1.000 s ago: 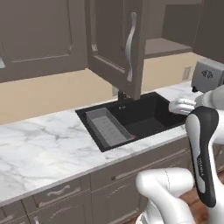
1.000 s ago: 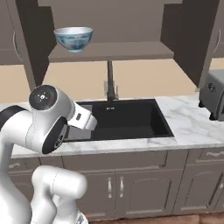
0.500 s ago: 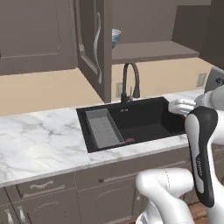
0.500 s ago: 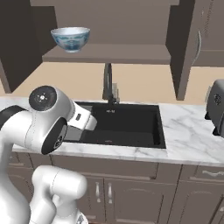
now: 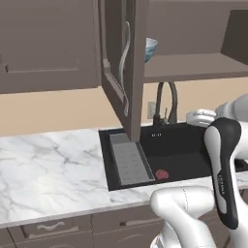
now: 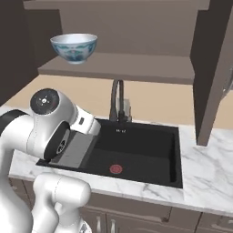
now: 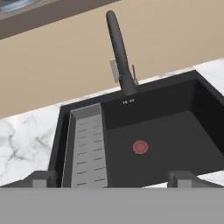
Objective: Pick up the bowls from the cabinet and place each bowl in front of a stool on the dining counter.
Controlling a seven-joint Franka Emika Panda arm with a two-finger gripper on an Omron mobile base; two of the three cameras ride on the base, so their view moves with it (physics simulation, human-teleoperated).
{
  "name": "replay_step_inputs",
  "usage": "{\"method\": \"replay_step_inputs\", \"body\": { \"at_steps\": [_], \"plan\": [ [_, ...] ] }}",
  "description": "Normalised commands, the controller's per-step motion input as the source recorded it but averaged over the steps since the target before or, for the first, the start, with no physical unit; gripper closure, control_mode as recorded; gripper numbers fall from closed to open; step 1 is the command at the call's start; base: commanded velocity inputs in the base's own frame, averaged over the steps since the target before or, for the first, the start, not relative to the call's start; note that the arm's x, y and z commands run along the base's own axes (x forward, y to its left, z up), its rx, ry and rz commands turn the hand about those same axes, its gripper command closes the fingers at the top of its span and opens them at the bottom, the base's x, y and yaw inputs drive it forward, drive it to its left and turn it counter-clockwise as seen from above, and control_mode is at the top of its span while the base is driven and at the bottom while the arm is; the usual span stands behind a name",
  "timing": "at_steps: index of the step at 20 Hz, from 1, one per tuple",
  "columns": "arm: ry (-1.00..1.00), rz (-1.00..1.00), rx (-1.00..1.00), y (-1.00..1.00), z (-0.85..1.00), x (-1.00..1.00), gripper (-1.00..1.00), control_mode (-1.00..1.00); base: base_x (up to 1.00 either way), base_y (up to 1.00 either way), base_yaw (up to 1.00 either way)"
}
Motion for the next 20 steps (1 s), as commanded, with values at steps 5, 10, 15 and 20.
{"method": "replay_step_inputs", "body": {
  "at_steps": [5, 10, 15, 20],
  "plan": [
    [0.00, 0.00, 0.00, 0.00, 0.00, 0.00, -1.00, 1.00, 0.14, -0.19, 0.27],
    [0.00, 0.00, 0.00, 0.00, 0.00, 0.00, -1.00, 1.00, 0.04, -0.07, 0.37],
    [0.00, 0.00, 0.00, 0.00, 0.00, 0.00, -1.00, 1.00, 0.19, 0.00, 0.40],
    [0.00, 0.00, 0.00, 0.00, 0.00, 0.00, -1.00, 1.00, 0.27, 0.00, 0.24]
  ]
}}
